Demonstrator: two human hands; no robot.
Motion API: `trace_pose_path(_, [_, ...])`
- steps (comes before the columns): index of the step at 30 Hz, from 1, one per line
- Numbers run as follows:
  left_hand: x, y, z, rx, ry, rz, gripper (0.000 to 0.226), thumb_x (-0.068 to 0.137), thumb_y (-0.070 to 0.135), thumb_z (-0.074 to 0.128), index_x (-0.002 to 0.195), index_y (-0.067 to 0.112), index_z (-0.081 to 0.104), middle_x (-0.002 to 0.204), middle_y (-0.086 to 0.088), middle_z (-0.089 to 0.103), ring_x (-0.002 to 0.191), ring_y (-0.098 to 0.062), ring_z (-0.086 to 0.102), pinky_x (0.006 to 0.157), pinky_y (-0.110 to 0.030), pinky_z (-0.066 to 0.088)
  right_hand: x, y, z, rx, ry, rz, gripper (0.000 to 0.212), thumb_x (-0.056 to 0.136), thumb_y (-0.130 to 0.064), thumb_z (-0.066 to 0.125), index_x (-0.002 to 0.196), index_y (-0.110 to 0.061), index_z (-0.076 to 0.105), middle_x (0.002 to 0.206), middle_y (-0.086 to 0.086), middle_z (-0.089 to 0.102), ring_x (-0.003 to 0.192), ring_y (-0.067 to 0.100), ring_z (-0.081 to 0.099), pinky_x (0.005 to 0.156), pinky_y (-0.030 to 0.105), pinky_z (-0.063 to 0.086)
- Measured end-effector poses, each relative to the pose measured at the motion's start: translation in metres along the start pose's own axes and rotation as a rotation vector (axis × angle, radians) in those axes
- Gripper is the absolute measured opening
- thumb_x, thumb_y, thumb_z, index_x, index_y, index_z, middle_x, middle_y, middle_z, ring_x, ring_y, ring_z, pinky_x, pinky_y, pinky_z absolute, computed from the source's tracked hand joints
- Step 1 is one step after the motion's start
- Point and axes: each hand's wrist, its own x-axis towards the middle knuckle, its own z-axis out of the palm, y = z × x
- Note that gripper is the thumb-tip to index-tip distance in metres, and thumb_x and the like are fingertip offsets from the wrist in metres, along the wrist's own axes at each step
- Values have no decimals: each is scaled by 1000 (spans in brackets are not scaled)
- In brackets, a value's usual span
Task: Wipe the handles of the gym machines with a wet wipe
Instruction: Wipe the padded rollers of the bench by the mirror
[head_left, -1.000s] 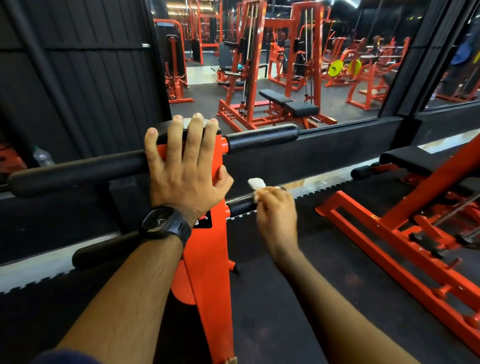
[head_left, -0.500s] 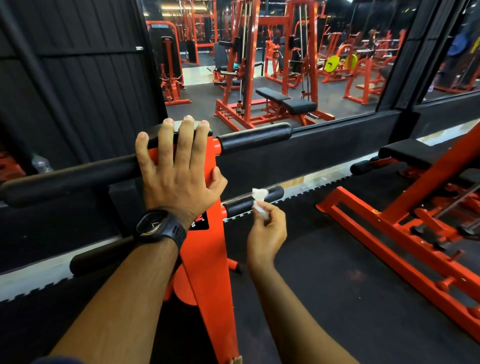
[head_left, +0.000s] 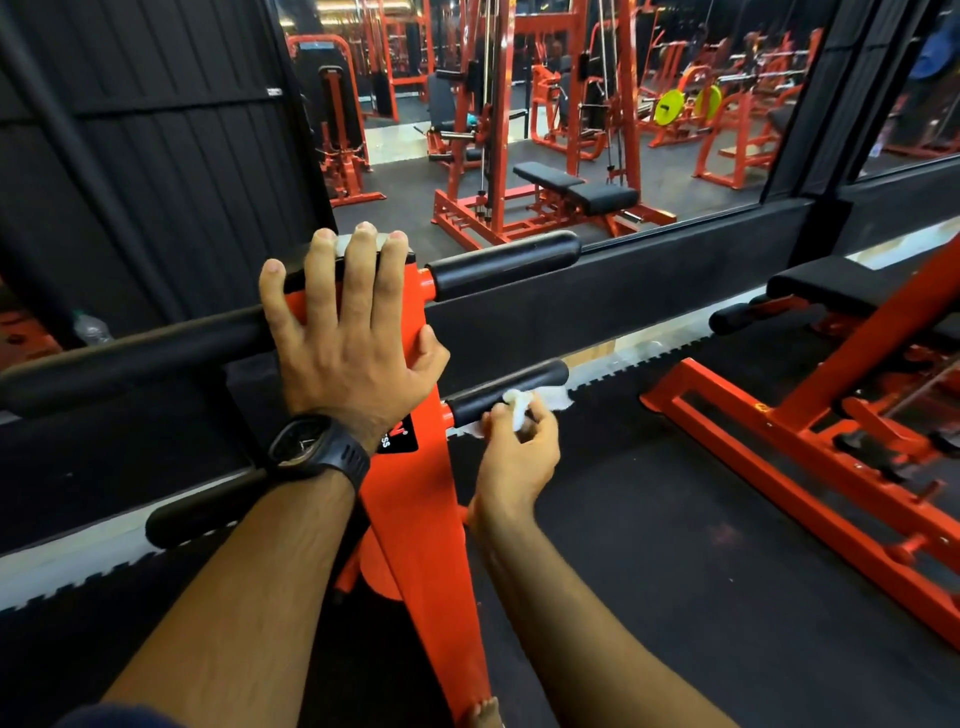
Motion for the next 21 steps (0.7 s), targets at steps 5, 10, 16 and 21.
trace_pose_path(5, [1,2,-2,-3,8,-8,71,82,44,49,147,17,41,148,-6,47,140,-29,31,116,-60,20,13,-9,7,179,137,184,14,96,-15,65,90,-3,62,70,2,64,59,8,60,61,20,50])
trace_pose_path(10, [1,1,-1,7,14,-4,72,81,43,50,147,17,42,148,-6,47,140,-30,32,115,-60,22,-11,1,11,159,42,259,16,94,-11,67,80,-12,58,68,1,65,60,9,63,61,22,51])
trace_pose_path(16, [0,2,-1,-1,20,-6,74,80,43,52,148,16,41,150,-6,46,142,-29,29,116,-61,19,-21,1,7,116,24,236,10,92,-17,70,89,-8,68,72,-4,63,61,2,57,60,17,47])
trace_pose_path(21, [0,2,0,3,27,-4,74,80,43,52,149,17,41,151,-6,46,143,-29,29,117,-60,17,4,-11,8,248,154,236,14,94,-11,65,81,-8,63,67,-2,62,63,7,59,59,15,49])
